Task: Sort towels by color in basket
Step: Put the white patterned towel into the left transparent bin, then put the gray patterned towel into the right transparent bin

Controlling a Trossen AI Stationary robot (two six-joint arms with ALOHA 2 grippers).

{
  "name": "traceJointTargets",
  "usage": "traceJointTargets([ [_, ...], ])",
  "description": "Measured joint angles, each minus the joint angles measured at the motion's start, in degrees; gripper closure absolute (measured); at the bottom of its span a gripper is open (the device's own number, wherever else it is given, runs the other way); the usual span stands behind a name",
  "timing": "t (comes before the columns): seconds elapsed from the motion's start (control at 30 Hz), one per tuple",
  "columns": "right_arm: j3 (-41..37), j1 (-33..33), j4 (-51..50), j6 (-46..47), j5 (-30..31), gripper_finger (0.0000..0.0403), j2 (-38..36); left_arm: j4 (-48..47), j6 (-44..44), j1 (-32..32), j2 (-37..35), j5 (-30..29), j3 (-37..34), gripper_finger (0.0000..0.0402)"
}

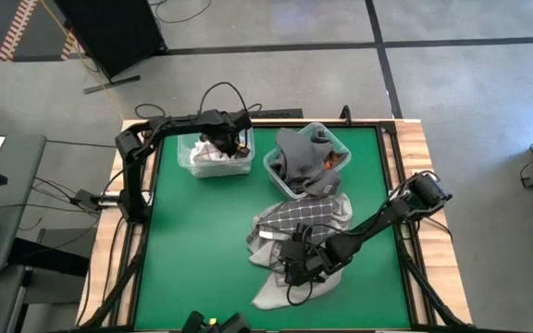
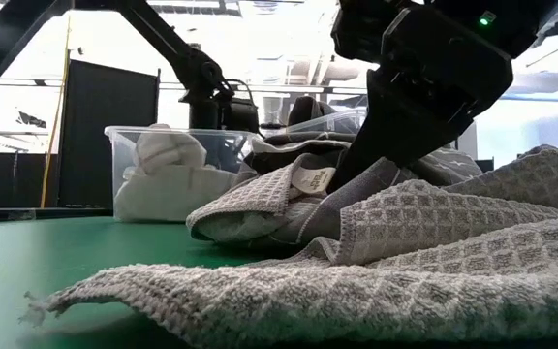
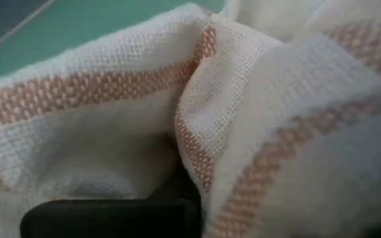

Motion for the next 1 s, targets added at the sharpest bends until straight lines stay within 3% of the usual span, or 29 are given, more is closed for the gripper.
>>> traceJointTargets([
  [0.37,0.00,0.00,0.02,0.00,0.00,0.0129,0.00,0.22,0.66,-0.72,-0.53,-0.89,-0.22,0.0355],
  [0.77,0.00,0.00,0.00,0.04,0.00,0.0129,0.00,-0.46,1.95,-1.07,-10.70,0.29,-0.39,0.0183],
  [1.0,0.00,-0.02,0.00,0.22,0.00,0.0129,0.00,-0.31,3.56,-1.20,-20.59,0.71,-0.37,0.0142],
])
